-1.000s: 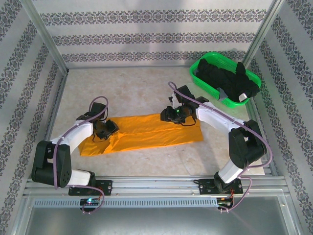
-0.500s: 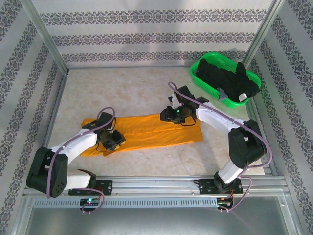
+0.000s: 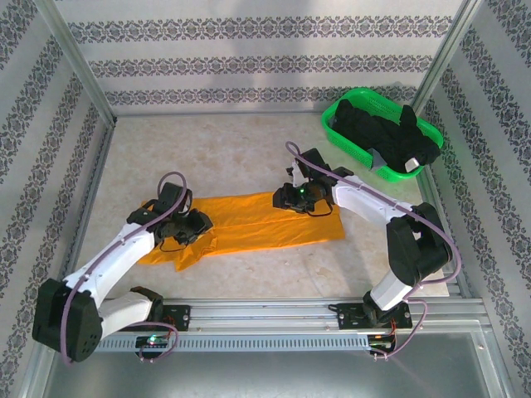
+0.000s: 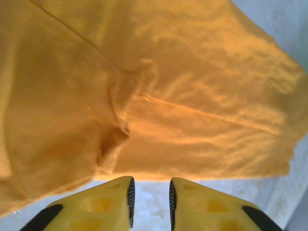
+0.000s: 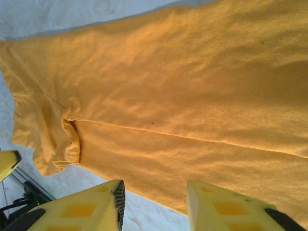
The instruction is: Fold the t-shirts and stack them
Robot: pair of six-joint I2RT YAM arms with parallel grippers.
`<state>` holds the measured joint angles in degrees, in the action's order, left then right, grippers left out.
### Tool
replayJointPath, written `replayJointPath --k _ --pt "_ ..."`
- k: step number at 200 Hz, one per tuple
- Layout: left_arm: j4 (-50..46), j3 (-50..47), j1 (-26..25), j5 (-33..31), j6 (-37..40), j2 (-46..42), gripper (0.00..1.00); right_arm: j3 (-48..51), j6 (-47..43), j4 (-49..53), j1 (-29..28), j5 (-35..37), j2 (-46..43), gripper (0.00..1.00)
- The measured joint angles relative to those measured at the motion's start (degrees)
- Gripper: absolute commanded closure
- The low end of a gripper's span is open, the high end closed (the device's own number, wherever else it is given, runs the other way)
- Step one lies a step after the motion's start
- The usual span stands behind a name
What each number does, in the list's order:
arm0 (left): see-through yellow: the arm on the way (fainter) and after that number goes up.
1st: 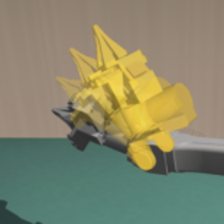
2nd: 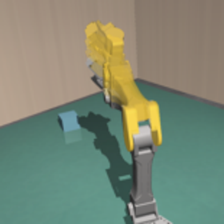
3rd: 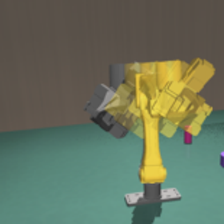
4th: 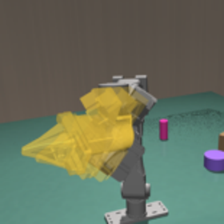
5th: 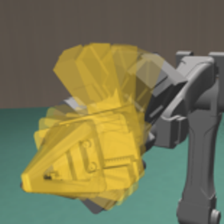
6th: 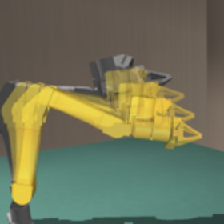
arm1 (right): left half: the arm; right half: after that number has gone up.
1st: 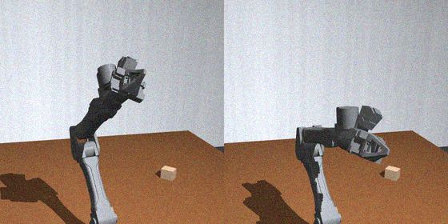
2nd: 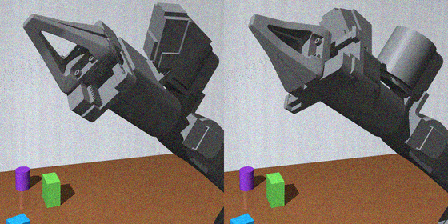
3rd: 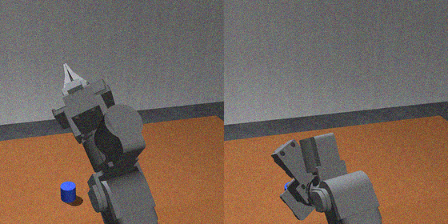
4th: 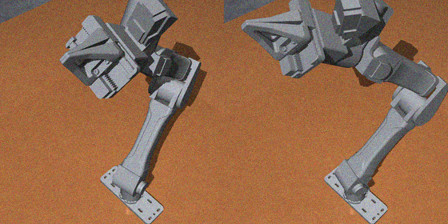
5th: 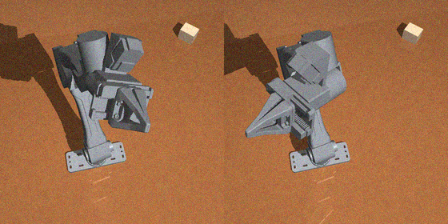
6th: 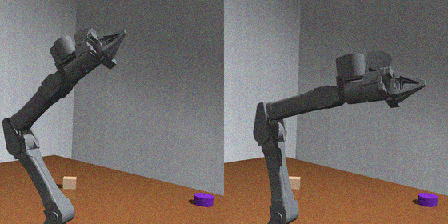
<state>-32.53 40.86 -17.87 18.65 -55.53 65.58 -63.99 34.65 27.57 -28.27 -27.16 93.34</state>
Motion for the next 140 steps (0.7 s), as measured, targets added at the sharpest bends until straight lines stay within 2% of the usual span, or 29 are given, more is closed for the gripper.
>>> replayJointPath --k 19,64,109,140 --pt "0.35 0.44 0.37 -1.62 -0.02 5.29 0.82 0.07 0.09 -0.02 0.00 -0.22 0.00 0.61" --pt "3.63 0.85 -0.20 -2.19 0.85 16.02 0.82 1.27 0.11 -0.02 0.00 -0.37 -0.74 0.61" --pt "6.64 0.72 -3.63 -1.92 1.01 17.29 0.83 1.60 0.13 -0.09 0.00 -0.37 -0.96 0.62" --pt "8.22 0.50 -5.88 -1.29 0.15 17.49 0.91 1.60 0.33 -0.26 0.00 -0.37 -0.96 0.64"
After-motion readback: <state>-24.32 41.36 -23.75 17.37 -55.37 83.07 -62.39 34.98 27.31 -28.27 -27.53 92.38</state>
